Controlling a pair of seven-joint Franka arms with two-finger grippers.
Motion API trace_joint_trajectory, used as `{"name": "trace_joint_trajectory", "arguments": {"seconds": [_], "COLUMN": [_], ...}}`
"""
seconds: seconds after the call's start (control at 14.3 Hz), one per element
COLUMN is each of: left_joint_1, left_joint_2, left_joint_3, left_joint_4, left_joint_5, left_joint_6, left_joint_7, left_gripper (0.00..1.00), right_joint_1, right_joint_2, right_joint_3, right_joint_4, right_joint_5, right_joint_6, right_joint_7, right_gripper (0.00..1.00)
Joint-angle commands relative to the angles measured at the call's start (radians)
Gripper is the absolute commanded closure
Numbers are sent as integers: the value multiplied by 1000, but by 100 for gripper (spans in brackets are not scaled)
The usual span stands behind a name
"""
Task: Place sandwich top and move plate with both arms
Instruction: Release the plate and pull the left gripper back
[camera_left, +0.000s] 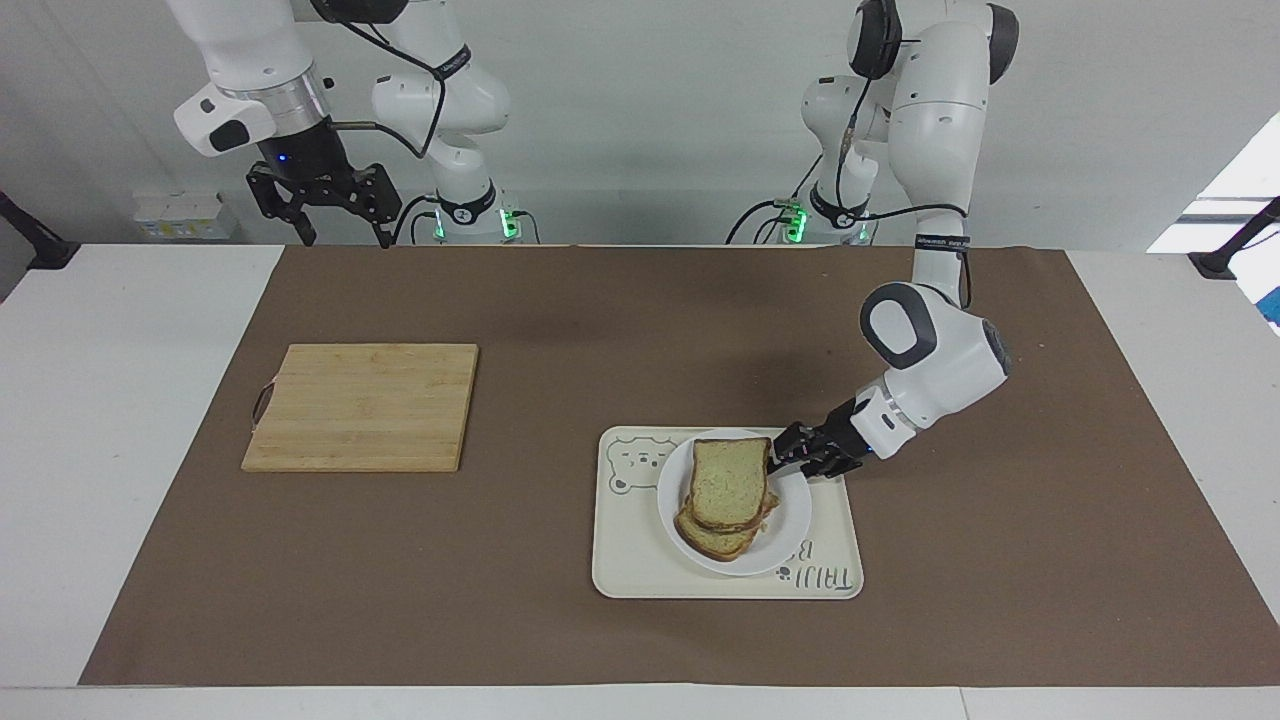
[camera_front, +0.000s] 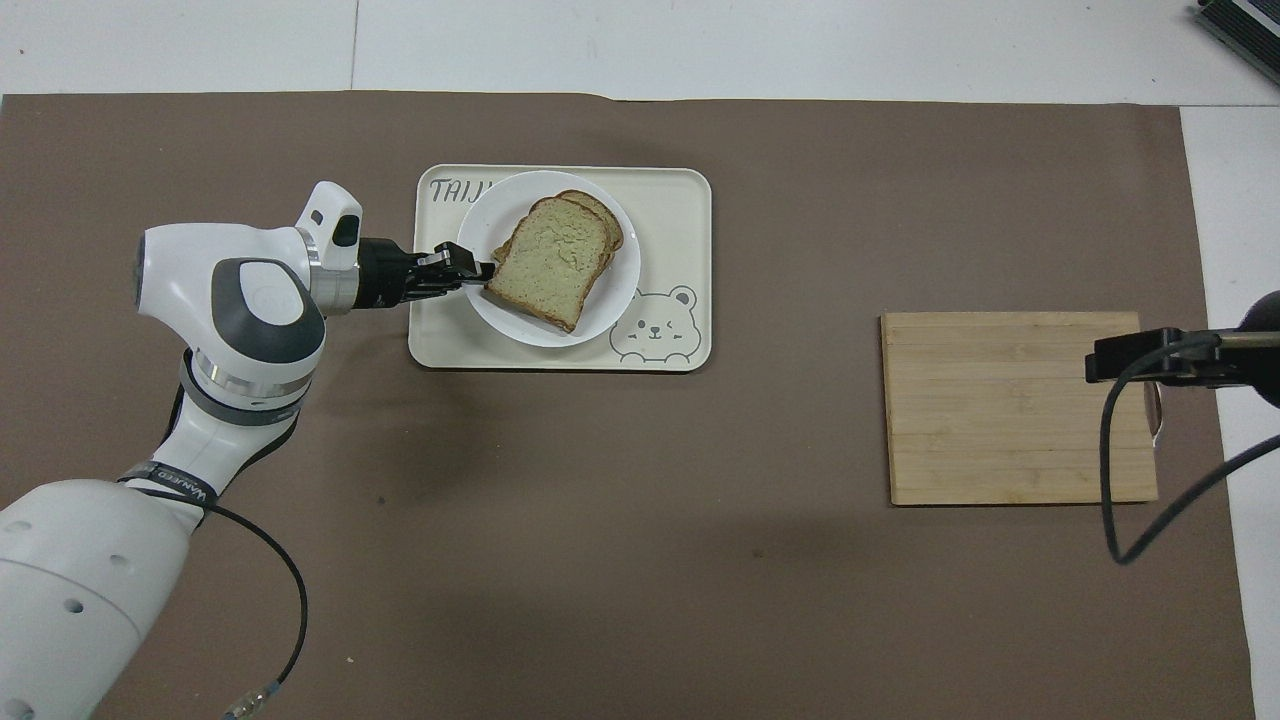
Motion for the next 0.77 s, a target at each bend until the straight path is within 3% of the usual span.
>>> {"name": "trace_joint_trajectory", "arguments": {"seconds": [0.0,0.14,0.35,0.7], "left_joint_1": [2,1,2,13], "left_joint_2": [-104,-161,-225,-235], "left_joint_3": [26,71,75,108], "left_joint_4": [-15,-8,44,348], "left_joint_5": [130,191,447,662], "left_joint_6": [-29,-78,-139,-530], "left_joint_7": [-19,-21,-22,-27], "left_gripper": [0,0,0,0], "right_joint_1": [-16,-16,-16,-15], "right_joint_2": [-13,-13,-13,-15], "right_joint_3": [5,2,2,2], "right_joint_4": [-19,-18,-16,-16], "right_joint_5": [-12,-4,-3,-1], "right_joint_6": [19,19,15,8], "right_joint_7": [-21,-12,-15,-16], "right_gripper": [0,0,0,0]}}
